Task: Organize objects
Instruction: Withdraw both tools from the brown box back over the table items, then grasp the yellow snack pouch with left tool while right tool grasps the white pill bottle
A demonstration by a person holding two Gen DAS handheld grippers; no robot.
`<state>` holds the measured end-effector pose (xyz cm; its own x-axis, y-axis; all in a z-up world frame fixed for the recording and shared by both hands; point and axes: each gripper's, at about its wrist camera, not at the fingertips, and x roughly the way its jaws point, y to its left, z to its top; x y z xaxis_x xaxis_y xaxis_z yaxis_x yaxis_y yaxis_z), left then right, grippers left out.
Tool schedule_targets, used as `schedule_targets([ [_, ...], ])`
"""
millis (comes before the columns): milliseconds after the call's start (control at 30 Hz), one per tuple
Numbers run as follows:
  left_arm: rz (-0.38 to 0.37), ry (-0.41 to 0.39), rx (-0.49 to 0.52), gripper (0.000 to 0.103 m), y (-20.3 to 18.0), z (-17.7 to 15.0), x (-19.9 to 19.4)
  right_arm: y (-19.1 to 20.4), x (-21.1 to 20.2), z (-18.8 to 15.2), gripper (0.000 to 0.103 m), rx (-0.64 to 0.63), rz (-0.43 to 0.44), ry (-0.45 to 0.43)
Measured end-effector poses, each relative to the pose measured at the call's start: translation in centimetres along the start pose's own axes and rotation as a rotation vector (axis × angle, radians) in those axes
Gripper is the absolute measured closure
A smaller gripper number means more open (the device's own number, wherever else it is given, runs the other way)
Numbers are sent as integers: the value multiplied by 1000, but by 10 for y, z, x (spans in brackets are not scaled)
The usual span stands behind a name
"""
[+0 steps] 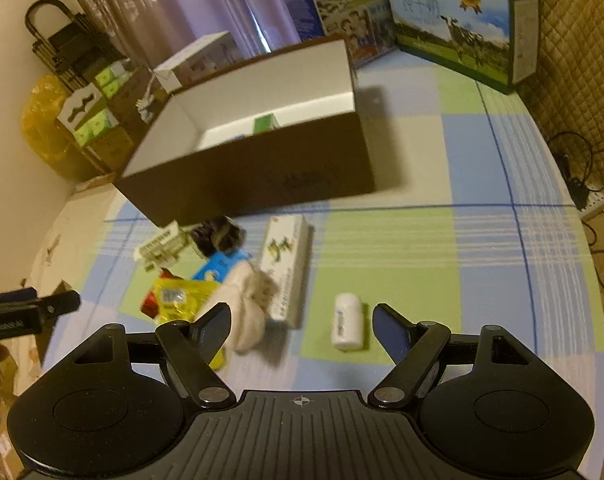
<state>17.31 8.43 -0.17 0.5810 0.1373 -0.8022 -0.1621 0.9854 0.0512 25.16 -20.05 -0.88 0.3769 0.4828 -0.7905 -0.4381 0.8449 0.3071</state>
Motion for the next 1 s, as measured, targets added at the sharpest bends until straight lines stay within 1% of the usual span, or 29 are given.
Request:
schedule_targets([
  [100,3,10,9,1,-1,-4,3,-2,3,-8,27,-29,-27,7],
  [300,-14,41,3,1,1,-10,11,-5,15,-22,27,-34,-53,33],
  [633,-35,77,1,1,3,-22,25,0,29,-31,29,-81,-72,32],
  [733,-44,86,-3,1,4,-24,30,0,35,-32,33,-93,-77,28],
  [800,-58,96,-9,2,4,-26,34,-1,40,-33,40,-93,-78,28],
  [1000,-84,119,-21,5,4,-31,46,-3,58,-31,51,-103,-94,24],
])
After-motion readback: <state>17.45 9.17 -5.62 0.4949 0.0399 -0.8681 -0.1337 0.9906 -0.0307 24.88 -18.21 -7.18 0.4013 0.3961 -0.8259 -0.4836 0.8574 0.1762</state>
